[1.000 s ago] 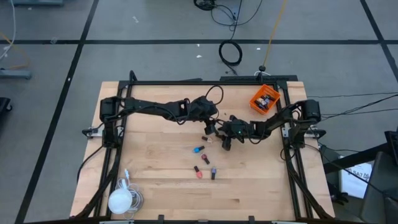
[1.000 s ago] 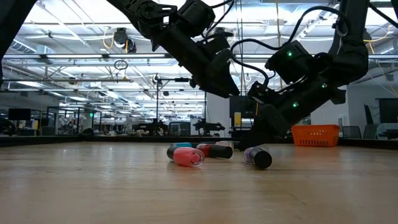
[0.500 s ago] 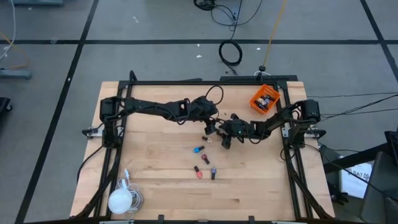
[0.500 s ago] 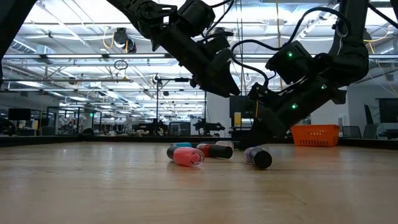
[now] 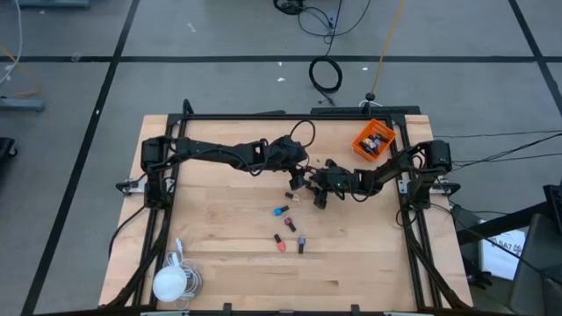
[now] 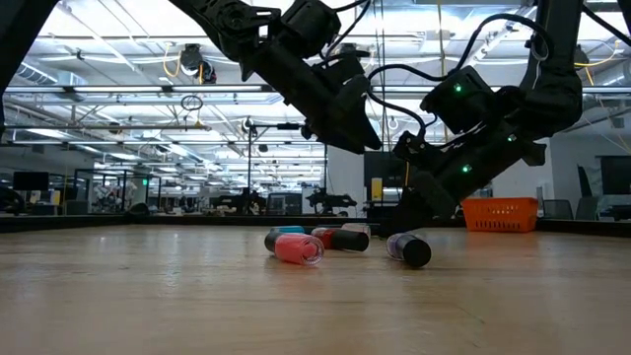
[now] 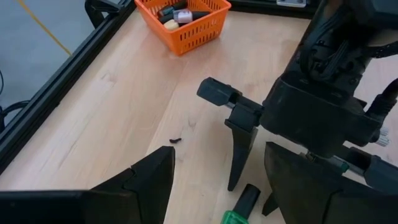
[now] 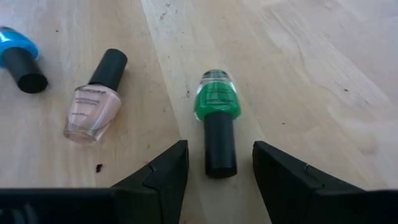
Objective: Pick & Place Nail Polish
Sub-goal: Put the green nail polish bottle into the orange basket
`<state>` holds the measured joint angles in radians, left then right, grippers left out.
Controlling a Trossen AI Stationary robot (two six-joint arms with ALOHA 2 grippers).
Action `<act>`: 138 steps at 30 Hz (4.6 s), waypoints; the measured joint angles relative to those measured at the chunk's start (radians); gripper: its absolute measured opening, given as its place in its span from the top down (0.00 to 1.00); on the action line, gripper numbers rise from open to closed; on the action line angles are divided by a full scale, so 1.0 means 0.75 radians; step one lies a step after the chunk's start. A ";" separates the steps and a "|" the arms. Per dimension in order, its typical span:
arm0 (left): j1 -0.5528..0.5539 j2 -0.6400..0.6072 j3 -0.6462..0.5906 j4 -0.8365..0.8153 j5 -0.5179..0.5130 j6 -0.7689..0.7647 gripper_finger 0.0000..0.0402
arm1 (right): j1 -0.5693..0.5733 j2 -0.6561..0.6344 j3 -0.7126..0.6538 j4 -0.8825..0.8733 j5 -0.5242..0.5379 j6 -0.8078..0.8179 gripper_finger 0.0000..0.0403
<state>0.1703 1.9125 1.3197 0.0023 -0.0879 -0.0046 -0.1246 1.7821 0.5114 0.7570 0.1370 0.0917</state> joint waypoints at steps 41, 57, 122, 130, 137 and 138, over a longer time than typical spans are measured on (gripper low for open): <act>-0.004 0.000 -0.001 0.023 0.026 0.001 0.39 | -0.035 0.105 0.005 0.053 -0.051 -0.101 0.84; -0.004 0.000 -0.001 0.010 0.027 -0.076 0.39 | 0.042 -0.148 -0.001 -0.279 0.143 -0.289 0.87; -0.070 0.001 -0.001 0.323 0.332 -0.606 0.40 | 0.500 -0.650 0.001 -0.156 0.970 -0.847 0.87; -0.067 0.001 -0.001 0.320 0.337 -0.612 0.61 | 0.500 -0.650 0.001 -0.161 0.972 -0.835 0.87; -0.058 0.000 -0.001 0.318 0.336 -0.602 0.81 | 0.500 -0.650 -0.001 -0.172 0.977 -0.821 0.87; -0.054 0.000 -0.001 0.318 0.336 -0.599 0.82 | 0.500 -0.650 -0.001 -0.177 0.977 -0.820 0.87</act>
<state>0.1297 1.9125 1.3193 0.2405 0.1638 -0.4540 0.2508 1.2945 0.5110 0.6240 0.8700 -0.5230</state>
